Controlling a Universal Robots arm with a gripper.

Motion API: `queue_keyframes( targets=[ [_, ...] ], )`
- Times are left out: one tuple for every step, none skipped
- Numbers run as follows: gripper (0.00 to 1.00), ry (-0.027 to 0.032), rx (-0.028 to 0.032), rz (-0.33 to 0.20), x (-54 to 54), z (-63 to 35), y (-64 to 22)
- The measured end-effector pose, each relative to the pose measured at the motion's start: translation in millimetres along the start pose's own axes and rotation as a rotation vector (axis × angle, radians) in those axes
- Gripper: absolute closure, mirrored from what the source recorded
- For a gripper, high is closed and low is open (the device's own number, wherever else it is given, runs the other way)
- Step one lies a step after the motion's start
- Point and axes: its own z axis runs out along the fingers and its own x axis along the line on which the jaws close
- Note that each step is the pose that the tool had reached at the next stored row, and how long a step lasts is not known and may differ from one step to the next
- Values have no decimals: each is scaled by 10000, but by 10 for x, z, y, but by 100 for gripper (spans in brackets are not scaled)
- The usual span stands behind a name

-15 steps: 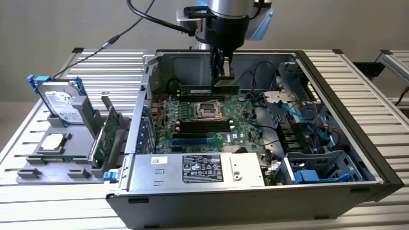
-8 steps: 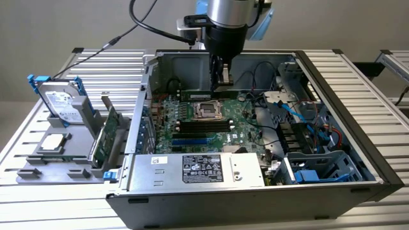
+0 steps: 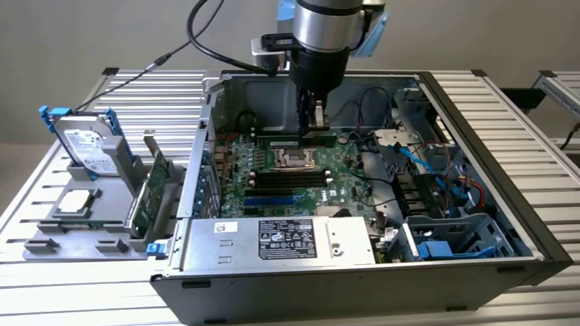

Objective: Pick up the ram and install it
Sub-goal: 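Insert the ram into the slot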

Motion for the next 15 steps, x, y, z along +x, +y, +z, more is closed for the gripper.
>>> queue_keyframes(
  targets=[
    [86, 0, 0, -7, 3, 18, -1],
    [86, 1, 0, -13, 7, 36, -1],
    [86, 1, -1, -20, 11, 53, -2],
    [86, 1, -1, -29, 16, 71, -2],
    [86, 2, -1, -37, 20, 89, -3],
    [86, 1, -1, -45, 25, 108, -3],
    [86, 3, -2, -53, 29, 126, -4],
    [86, 2, -2, -62, 33, 144, -4],
    [86, 4, -3, -72, 38, 162, -5],
    [86, 4, -2, -85, 44, 180, -5],
    [86, 4, -3, -102, 52, 198, -6],
    [86, 6, -4, -119, 63, 215, -6],
    [86, 7, -5, -135, 76, 234, -5],
    [86, 8, -6, -150, 88, 251, -6],
    [86, 6, -5, -164, 99, 270, -6]
  ],
)
